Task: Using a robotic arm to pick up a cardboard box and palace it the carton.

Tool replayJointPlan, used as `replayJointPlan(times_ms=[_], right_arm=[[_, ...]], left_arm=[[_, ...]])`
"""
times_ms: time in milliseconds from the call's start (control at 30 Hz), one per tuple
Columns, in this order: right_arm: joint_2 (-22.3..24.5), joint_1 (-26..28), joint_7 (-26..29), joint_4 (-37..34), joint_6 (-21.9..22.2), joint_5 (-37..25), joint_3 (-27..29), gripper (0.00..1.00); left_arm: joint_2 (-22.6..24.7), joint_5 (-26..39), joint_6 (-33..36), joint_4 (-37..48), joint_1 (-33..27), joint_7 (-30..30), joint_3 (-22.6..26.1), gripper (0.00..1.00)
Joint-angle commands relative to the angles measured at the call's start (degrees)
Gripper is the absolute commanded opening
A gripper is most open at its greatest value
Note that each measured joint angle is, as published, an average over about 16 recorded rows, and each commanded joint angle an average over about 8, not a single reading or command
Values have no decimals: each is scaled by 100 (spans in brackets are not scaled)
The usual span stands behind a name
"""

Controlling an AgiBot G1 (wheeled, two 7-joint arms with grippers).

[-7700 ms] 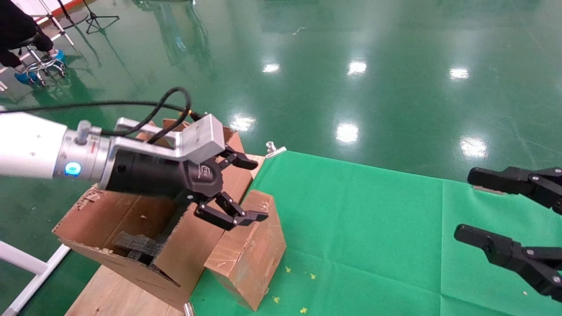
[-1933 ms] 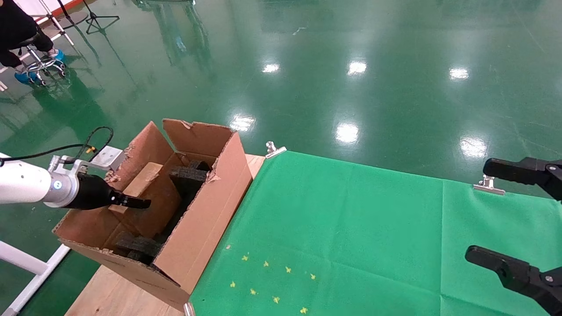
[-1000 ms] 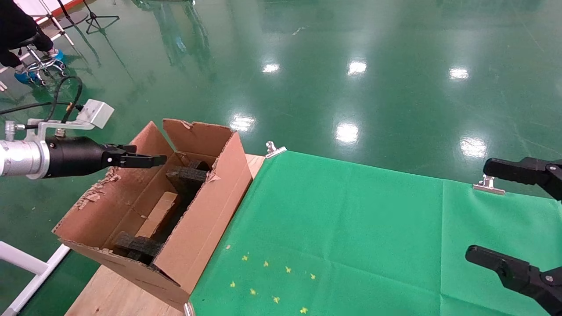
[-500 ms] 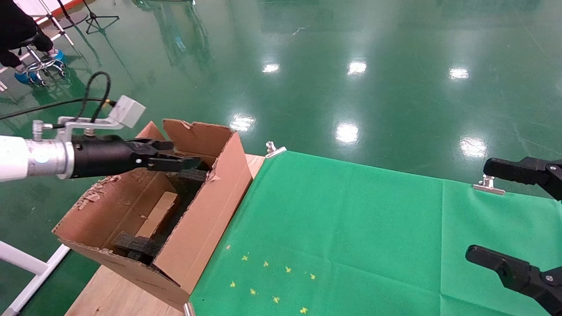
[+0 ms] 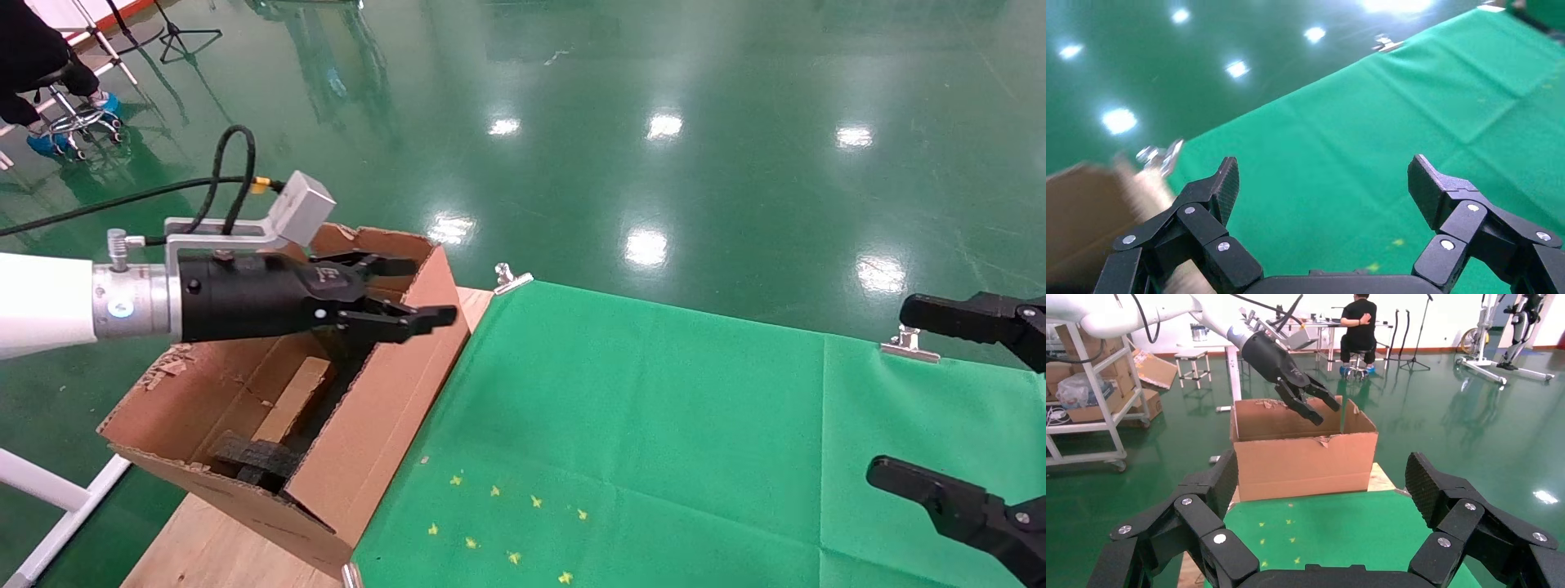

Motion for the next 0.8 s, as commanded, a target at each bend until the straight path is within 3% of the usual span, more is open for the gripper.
replayJointPlan(times_ms=[33,800], right_arm=[[0,0,0,0,0,0,0,100],[0,0,0,0,0,0,0,100]], left_arm=[[31,-145,76,-111,77,102,-67,100],[388,-1798,939,-1381,952,1261,-837,100]])
